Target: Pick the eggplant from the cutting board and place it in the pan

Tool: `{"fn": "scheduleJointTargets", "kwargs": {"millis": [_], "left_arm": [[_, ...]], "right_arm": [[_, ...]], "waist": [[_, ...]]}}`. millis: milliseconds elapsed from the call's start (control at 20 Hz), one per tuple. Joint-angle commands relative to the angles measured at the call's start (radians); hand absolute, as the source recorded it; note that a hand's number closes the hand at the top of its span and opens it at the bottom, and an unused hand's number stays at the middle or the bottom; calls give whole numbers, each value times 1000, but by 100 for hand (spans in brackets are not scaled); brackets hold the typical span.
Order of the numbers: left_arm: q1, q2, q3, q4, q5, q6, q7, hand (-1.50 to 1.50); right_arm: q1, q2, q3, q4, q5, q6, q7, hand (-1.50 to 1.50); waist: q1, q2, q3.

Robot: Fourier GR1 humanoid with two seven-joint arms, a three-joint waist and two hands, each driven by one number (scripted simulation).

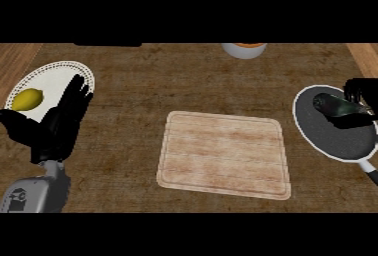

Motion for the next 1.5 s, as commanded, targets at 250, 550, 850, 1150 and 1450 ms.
{"fn": "scheduleJointTargets", "kwargs": {"millis": [250,550,850,1150,1450], "left_arm": [[-2,-3,-4,45,-4,-26,-41,0],[-38,-17,-2,13,-3,6,8,0],[21,-5,-8,-42,0,-11,13,0],[9,-5,5,15,-14,-6,-27,0],[28,-19,12,21,7,-16,-48,0]], "right_arm": [[-143,-23,-44,382,10,53,19,-150],[-141,-45,-159,437,-114,87,-181,-150],[-155,-148,-315,489,-289,323,-221,-150],[-42,-299,-403,562,-382,603,-346,-150],[23,-375,-413,570,-415,853,-399,-150]], "waist": [[4,5,1],[-1,5,2],[-6,-1,2],[-16,8,4],[-16,4,6]]}}
